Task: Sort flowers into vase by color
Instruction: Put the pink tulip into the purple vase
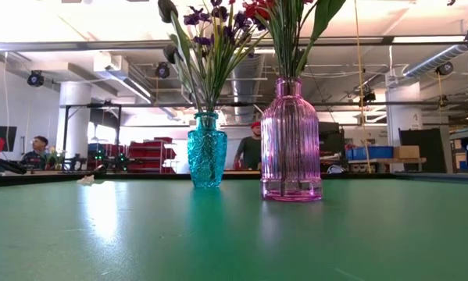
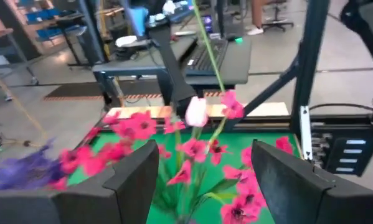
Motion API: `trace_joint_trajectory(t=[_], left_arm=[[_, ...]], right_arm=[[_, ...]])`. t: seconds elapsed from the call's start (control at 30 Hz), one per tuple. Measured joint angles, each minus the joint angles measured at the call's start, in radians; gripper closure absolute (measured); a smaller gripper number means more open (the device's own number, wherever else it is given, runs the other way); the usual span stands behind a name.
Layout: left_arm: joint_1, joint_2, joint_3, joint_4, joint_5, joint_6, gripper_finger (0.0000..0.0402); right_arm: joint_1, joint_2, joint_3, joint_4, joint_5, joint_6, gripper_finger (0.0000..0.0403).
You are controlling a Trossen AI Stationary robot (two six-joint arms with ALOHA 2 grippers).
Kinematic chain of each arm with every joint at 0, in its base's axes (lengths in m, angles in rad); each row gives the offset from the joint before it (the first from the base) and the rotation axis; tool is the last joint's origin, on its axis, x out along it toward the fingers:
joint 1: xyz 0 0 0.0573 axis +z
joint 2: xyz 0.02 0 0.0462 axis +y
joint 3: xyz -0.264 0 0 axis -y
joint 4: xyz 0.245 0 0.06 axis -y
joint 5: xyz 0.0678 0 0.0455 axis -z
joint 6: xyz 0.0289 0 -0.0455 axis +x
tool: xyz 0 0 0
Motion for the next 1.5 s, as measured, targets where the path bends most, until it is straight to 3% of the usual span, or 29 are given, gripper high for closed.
trace_joint_trajectory(t=[0.17, 0.37, 0.57, 0.87, 1.2, 1.5], left_arm=[[-0.048, -0.057, -0.096, -0.048, -0.095, -0.091, 0.0161], [-0.057, -0.064, -0.307, 0.012, -0.118, -0.21, 0.0162], [-0.051, -0.062, -0.556, 0.299, -0.119, -0.231, 0.0161], [0.02, -0.001, -0.855, 0.892, -0.119, -0.102, 0.0161], [0.085, 0.147, -0.839, 0.984, -0.116, -0.108, 0.0157], [0.121, 0.215, -0.783, 0.975, -0.115, -0.112, 0.0101]], right_arm=[[0.0, 0.017, -0.062, -0.04, -0.013, 0.003, 0.0381], [0.004, 0.056, -0.2, 0.043, 0.014, 0.004, 0.0381], [0.004, 0.102, -0.328, 0.154, 0.108, -0.024, 0.0381], [0.002, 0.184, -0.407, 0.342, 0.228, -0.121, 0.0381], [-0.003, 0.197, -0.407, 0.382, 0.258, -0.137, 0.0381], [-0.003, 0.2, -0.408, 0.379, 0.257, -0.134, 0.0381]])
